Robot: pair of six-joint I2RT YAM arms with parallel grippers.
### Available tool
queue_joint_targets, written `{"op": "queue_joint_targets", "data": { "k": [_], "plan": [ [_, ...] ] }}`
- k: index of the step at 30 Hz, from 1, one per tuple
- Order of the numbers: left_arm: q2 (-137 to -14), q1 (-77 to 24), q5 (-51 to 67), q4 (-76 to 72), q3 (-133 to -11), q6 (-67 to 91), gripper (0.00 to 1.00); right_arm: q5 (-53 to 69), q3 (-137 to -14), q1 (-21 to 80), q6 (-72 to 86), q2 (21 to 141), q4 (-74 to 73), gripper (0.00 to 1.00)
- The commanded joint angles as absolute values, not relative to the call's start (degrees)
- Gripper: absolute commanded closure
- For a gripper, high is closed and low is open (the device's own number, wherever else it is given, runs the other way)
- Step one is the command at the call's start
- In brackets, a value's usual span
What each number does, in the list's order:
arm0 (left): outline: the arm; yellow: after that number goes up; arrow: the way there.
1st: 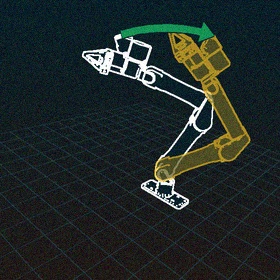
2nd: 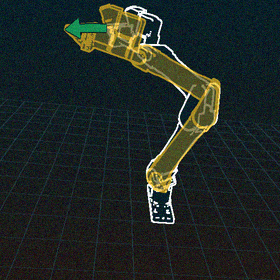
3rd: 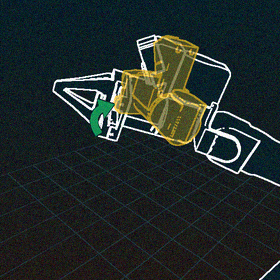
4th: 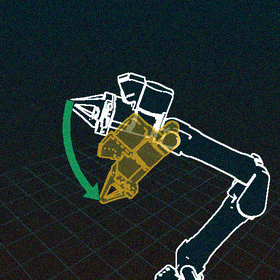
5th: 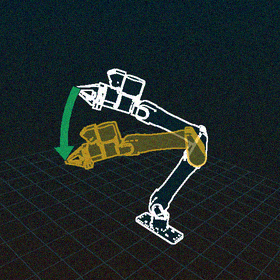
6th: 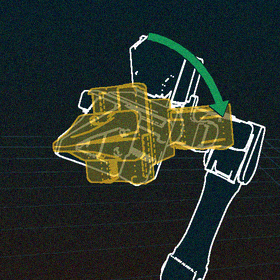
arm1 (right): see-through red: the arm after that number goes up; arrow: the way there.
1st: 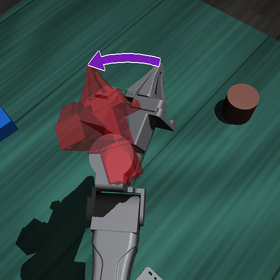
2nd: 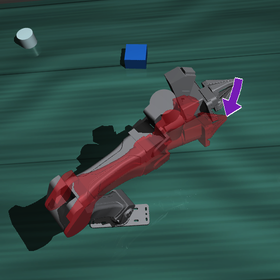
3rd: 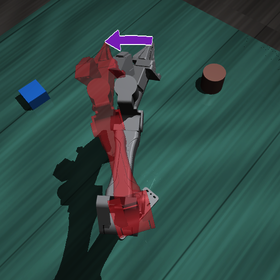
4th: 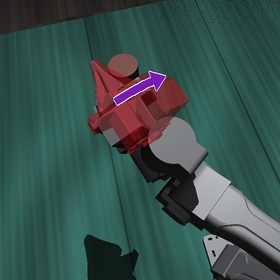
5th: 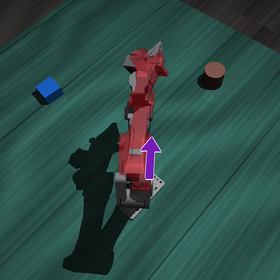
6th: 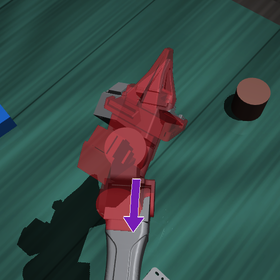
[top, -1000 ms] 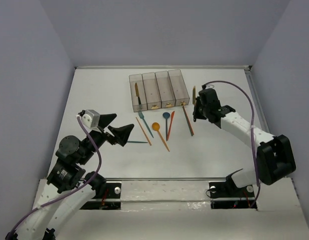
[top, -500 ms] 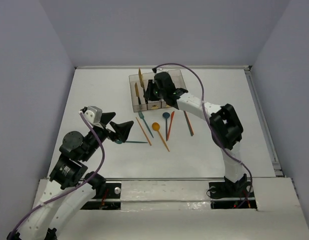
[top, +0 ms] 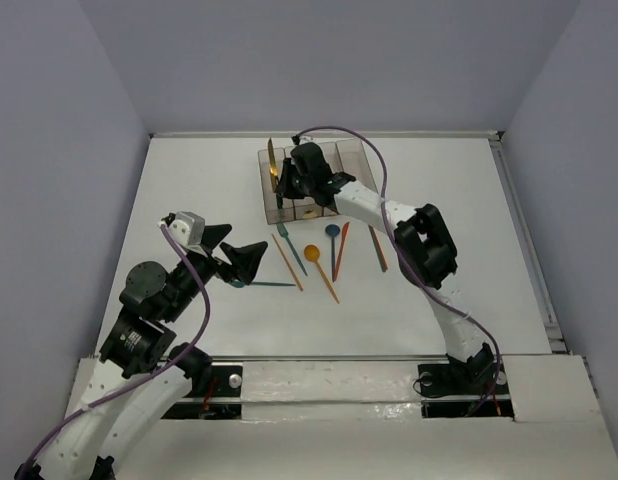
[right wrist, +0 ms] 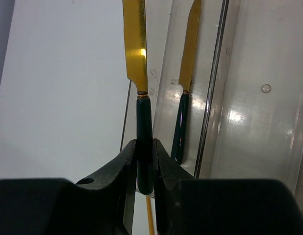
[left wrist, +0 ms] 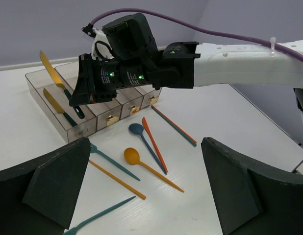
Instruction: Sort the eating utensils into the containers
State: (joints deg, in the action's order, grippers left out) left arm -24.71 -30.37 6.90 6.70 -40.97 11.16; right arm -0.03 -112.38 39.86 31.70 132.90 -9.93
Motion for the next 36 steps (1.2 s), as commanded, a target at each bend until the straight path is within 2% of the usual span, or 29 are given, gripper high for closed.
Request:
{"op": "queue_joint_targets", "data": {
  "k": [1,2,3,6,13,16,21,24,27,30,36],
  "plan": [
    [-25.14,-30.15,7.73,4.04,-41.13,10.63,0.01,-1.41,-117.15,40.52,32.08,134.21,-10.54,0.71],
    [-25.22,-30.15,7.73,4.04,-41.13,10.63,0.01,-1.23,-117.59,40.52,31.73,134.38,-10.72,0.64],
    [-25.14,-29.62,7.73,4.04,-41.13,10.63,0.01,-1.32,-117.77,40.52,31.38,134.04,-10.81,0.52],
    [-25.22,-29.62,8.0,3.96,-41.05,10.63,0.01,-0.62,-118.39,40.52,30.15,133.24,-10.9,0.48],
    [-25.49,-29.62,8.17,3.87,-41.04,10.72,0.01,-2.36,-112.96,40.52,28.65,124.21,-9.24,0.5],
    [-25.23,-29.62,8.26,3.96,-41.04,10.72,0.01,-5.78,-99.27,40.52,28.21,114.46,-3.53,0.59],
    [-24.96,-29.62,9.23,3.6,-40.96,10.81,0.01,-15.27,-74.74,41.04,28.83,99.18,-4.04,0.72],
    [-24.96,-29.62,9.84,3.52,-40.96,10.9,0.01,-17.92,-65.26,41.57,30.66,95.46,-7.28,0.73],
    [-25.05,-29.62,10.11,3.25,-40.96,10.99,0.01,-19.59,-60.66,42.27,33.13,93.61,-11.33,0.66],
    [-25.4,-29.62,10.37,3.16,-40.96,10.99,0.01,-20.39,-60.03,43.5,34.36,94.65,-12.74,0.62],
    [-25.31,-29.62,10.28,3.34,-40.87,10.99,0.01,-22.41,-61.87,44.65,35.33,98.34,-13.62,0.62]
  ]
}}
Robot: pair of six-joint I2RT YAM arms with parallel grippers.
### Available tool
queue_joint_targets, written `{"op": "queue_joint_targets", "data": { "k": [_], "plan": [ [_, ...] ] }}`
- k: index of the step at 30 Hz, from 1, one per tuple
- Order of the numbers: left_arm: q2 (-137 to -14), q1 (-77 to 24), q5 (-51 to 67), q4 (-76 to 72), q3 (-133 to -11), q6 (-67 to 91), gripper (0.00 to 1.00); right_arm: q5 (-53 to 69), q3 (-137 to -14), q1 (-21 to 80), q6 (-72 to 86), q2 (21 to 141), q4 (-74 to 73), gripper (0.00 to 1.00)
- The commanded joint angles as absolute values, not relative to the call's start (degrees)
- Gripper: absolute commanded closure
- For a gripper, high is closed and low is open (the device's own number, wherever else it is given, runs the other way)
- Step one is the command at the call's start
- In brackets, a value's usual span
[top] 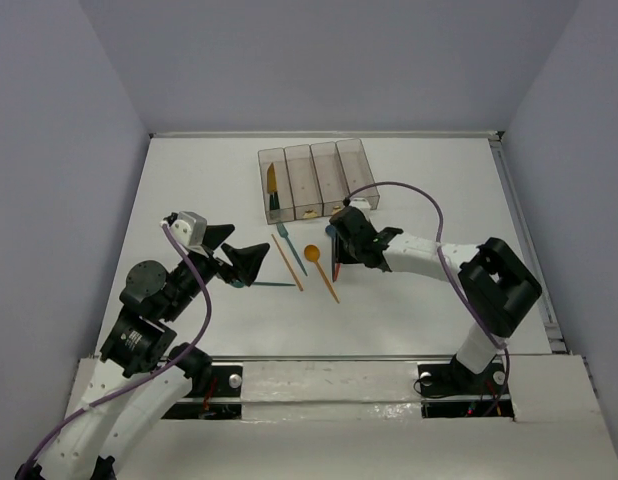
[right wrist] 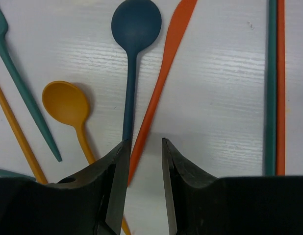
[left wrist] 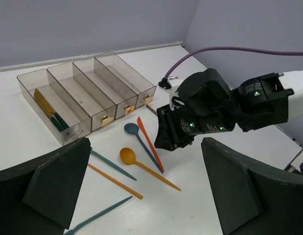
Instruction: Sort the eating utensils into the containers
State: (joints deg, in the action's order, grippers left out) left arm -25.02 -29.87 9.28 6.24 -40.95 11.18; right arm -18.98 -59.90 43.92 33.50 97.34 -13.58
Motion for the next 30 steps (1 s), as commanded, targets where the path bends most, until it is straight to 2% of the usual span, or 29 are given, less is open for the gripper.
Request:
{"op": "queue_joint_targets", "data": {
  "k": [1,15,21,30],
  "plan": [
    [-25.31,-29.62,10.2,3.34,-40.87,10.99,0.01,-22.5,-62.05,44.65,35.42,98.78,-13.62,0.62],
    [-24.96,-29.62,10.55,3.34,-40.78,10.99,0.01,-23.9,-65.21,44.65,36.91,104.32,-13.09,0.66],
    [-24.79,-29.62,10.46,3.34,-40.87,10.99,0.01,-27.86,-64.87,44.65,37.62,104.16,-16.52,0.79],
    [-24.61,-29.62,10.55,3.34,-40.87,10.99,0.01,-28.65,-62.32,44.65,37.97,104.41,-18.37,0.78]
  ]
}}
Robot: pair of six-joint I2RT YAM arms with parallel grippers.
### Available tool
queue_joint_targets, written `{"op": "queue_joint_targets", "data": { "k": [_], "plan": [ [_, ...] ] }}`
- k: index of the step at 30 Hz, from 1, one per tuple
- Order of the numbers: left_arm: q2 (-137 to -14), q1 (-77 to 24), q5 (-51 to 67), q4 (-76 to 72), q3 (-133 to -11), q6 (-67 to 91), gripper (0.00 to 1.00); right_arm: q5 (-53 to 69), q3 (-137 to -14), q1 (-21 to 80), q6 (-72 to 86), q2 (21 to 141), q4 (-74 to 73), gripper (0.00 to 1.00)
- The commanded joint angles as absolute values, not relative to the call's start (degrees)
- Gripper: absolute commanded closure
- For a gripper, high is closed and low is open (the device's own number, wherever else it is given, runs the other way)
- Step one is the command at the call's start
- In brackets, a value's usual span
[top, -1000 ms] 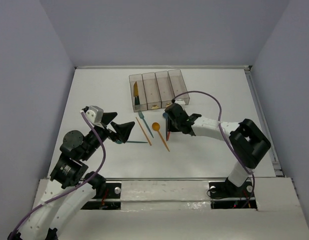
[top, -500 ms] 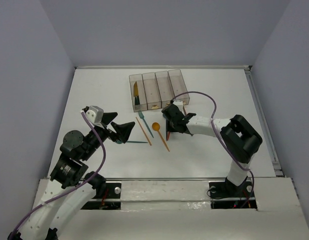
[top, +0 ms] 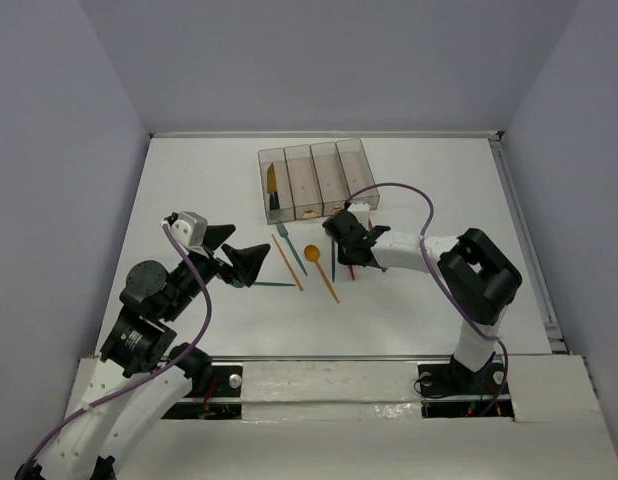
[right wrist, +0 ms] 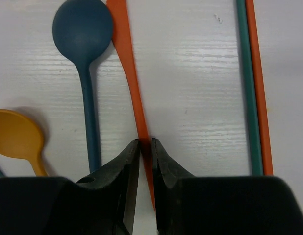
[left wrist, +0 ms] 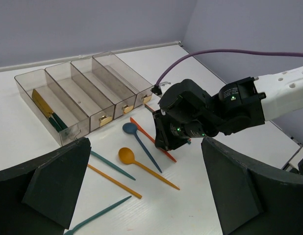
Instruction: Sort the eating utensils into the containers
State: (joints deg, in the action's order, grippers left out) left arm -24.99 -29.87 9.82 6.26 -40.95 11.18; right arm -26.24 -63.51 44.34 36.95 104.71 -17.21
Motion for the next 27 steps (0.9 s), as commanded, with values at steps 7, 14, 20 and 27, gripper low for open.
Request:
{"op": "queue_joint_targets", "data": {
  "k": [7,14,20,27],
  "plan": [
    [-24.52,-29.62,10.55,3.34,-40.87,10.99,0.01,-29.18,-61.88,44.65,38.41,104.15,-19.69,0.87],
    [-24.52,-29.62,10.55,3.34,-40.87,10.99,0.01,-31.47,-59.33,44.65,37.54,96.08,-21.36,1.0],
    [-24.7,-29.62,10.55,3.34,-40.78,10.99,0.01,-16.98,-59.32,44.65,29.19,88.69,-11.53,1.0],
    [-24.96,-29.62,10.46,3.25,-40.87,10.99,0.01,-9.23,-73.89,44.65,23.65,99.65,-2.65,1.0]
  ]
}}
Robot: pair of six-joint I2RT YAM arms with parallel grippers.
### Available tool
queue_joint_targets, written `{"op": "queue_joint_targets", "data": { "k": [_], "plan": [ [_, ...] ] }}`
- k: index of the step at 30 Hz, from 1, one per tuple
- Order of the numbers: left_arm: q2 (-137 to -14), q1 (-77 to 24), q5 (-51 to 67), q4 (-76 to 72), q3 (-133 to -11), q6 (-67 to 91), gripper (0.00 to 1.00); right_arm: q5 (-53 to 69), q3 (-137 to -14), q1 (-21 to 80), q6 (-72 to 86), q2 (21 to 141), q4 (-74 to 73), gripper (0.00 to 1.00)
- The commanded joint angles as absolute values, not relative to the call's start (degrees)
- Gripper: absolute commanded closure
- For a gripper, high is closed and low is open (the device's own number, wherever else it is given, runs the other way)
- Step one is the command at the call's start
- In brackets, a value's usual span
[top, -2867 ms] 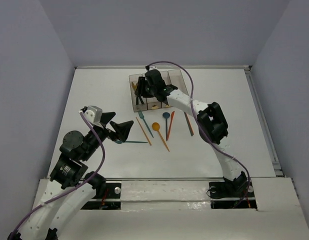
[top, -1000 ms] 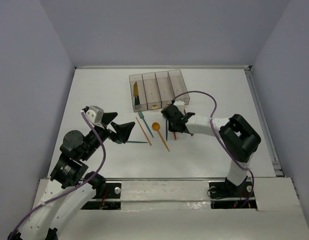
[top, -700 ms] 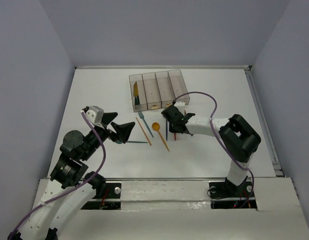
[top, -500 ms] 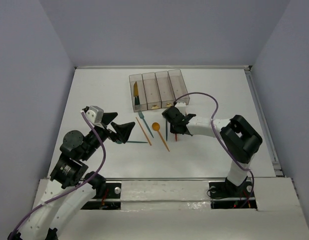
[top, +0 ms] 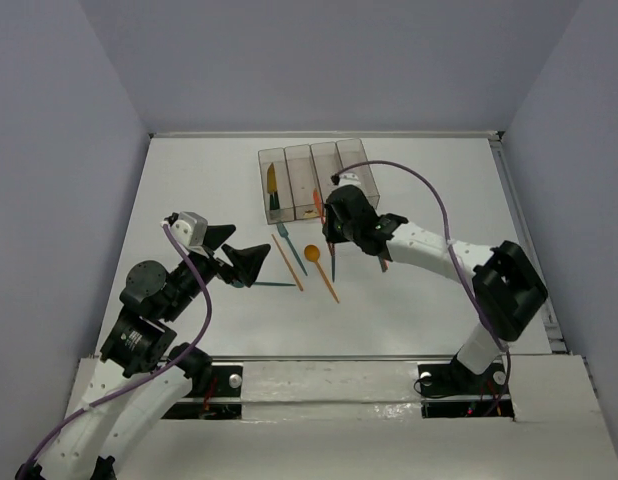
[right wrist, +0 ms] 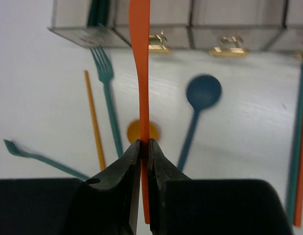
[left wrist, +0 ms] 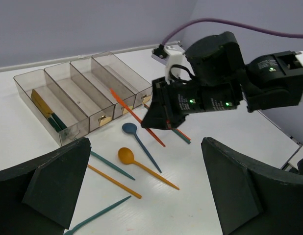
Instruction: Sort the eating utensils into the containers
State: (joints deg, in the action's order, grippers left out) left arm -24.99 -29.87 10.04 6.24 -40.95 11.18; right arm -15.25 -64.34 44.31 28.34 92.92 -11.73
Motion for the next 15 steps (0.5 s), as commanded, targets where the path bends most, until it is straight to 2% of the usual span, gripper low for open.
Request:
{"op": "queue_joint_targets", "data": {
  "k": [1,4,8,15],
  "plan": [
    [-24.87,-29.62,10.46,3.25,-40.87,10.9,0.01,-8.45,-76.18,44.65,23.12,101.5,-1.77,1.0],
    [-24.7,-29.62,9.84,3.43,-40.96,10.9,0.01,-7.47,-85.67,44.65,21.27,108.61,1.4,1.0],
    [-24.61,-29.62,9.67,3.52,-40.87,10.81,0.01,-8.08,-102.35,44.65,20.3,118.55,-2.81,1.0],
    [-24.79,-29.62,9.67,3.52,-41.04,10.72,0.01,-10.37,-118.11,44.13,20.91,131.65,-8.08,1.0]
  ]
}}
